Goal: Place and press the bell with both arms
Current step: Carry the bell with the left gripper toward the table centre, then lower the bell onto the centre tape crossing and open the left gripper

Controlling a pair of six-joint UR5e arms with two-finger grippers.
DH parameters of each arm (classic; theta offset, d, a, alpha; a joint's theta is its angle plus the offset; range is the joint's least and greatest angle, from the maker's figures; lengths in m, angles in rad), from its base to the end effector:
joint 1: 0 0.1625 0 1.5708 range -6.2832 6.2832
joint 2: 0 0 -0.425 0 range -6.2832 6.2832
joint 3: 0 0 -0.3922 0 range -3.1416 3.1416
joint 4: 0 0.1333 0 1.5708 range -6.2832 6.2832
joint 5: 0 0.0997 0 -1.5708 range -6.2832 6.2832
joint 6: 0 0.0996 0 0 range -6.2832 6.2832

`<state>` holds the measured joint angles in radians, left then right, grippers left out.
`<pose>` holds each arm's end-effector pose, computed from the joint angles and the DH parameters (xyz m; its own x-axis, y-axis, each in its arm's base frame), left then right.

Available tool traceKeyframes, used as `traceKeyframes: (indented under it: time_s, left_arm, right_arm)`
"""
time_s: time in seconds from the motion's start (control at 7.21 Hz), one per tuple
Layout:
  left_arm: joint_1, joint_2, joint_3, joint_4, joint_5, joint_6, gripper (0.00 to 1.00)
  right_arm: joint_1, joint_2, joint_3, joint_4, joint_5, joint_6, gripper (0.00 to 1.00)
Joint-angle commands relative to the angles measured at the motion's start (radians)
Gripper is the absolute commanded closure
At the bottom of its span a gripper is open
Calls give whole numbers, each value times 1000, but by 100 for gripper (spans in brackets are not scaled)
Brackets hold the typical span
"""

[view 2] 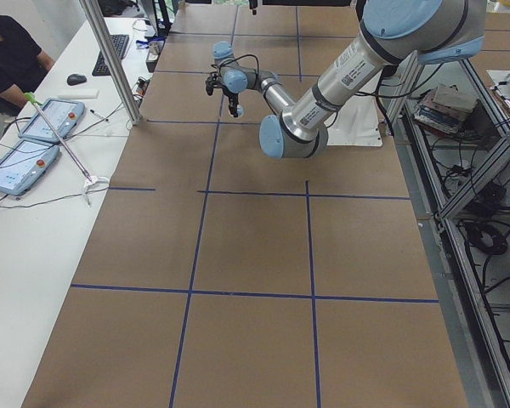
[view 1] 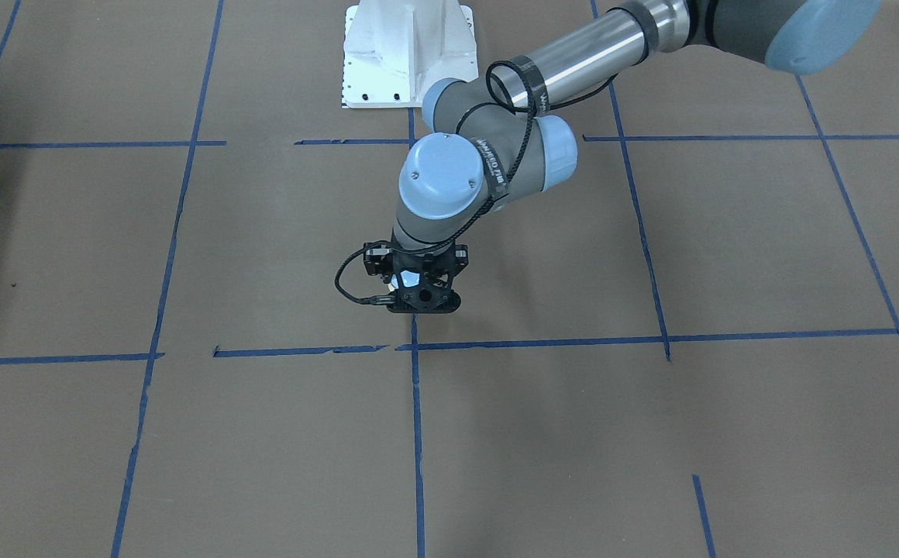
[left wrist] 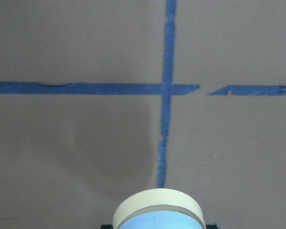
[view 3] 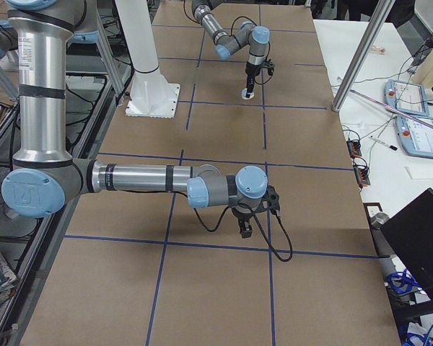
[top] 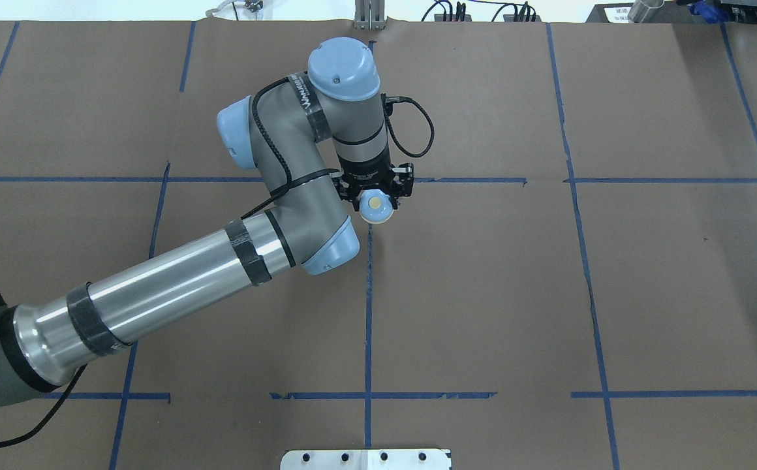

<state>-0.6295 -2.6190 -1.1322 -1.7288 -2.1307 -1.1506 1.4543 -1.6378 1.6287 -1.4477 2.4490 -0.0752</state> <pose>0.6156 -0.5479 0.1416 0.6129 -0.0188 -0.7899 -0.0540 0.9964 -0.0656 0.0016 -0.4734 0.6420 0.6136 -0.2348 0.7539 0.1620 0.9719 0.1709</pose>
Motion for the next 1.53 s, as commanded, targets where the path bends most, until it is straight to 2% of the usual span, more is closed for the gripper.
traceKeyframes:
  time_s: [0.0,0.69,0.83,0.97,1.11,1.25,1.39]
  left_arm:
    - [4,-21,35,98,9,6,86]
    - [48,-6,43,78,6,14,75]
    - [48,-3,43,66,8,14,64]
    - [48,-3,43,66,20,11,41]
    - [48,-1,45,60,31,11,30]
    - [50,0,45,46,63,9,8]
    - [48,0,45,40,64,9,0]
  right_arm:
    - [0,-2,-1,0,-1,2,0]
    - [0,-4,4,0,1,3,0]
    - [0,-4,4,0,1,3,0]
    - [0,-4,4,0,1,3,0]
    - [0,-4,4,0,1,2,0]
    - [0,-4,5,0,1,2,0]
    - [0,-1,8,0,2,3,0]
